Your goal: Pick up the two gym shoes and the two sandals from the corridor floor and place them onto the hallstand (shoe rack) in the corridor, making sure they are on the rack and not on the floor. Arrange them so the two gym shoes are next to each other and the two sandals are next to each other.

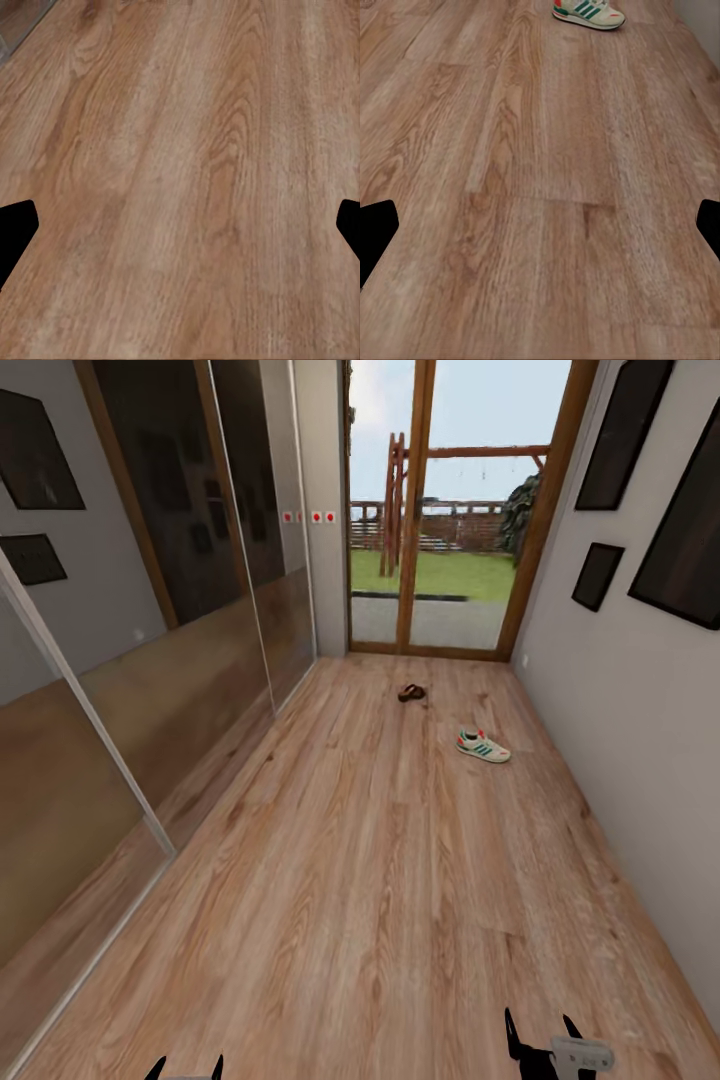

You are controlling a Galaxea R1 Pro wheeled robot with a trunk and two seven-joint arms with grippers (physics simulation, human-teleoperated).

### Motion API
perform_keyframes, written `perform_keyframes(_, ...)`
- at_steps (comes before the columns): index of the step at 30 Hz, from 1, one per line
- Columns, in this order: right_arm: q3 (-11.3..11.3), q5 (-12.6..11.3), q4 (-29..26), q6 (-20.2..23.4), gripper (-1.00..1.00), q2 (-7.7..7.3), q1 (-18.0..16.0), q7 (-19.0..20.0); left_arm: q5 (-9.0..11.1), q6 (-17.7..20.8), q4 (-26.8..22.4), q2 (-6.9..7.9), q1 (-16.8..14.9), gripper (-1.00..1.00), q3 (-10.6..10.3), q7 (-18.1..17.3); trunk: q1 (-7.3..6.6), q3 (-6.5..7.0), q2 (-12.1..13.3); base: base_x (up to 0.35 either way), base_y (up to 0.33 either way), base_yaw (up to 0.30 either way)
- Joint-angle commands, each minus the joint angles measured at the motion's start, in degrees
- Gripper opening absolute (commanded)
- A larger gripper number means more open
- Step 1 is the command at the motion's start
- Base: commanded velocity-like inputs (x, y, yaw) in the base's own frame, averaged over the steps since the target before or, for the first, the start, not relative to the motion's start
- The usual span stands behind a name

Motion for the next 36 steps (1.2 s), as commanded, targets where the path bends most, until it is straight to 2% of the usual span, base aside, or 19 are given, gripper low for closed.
perform_keyframes(1, -0.49, 0.14, 0.03, -0.19, 1.0, -0.01, -0.05, 0.5, -0.26, -0.15, 0.04, -0.04, -0.05, 1.0, 0.49, -0.44, 0.03, -0.05, -0.02, 0.34, 0.0, 0.0)
perform_keyframes(36, -0.49, 0.14, 0.03, -0.19, 1.0, -0.04, -0.05, 0.5, -0.26, -0.15, -0.03, -0.04, -0.06, 1.0, 0.49, -0.44, 0.03, -0.05, -0.02, 0.34, 0.0, 0.0)
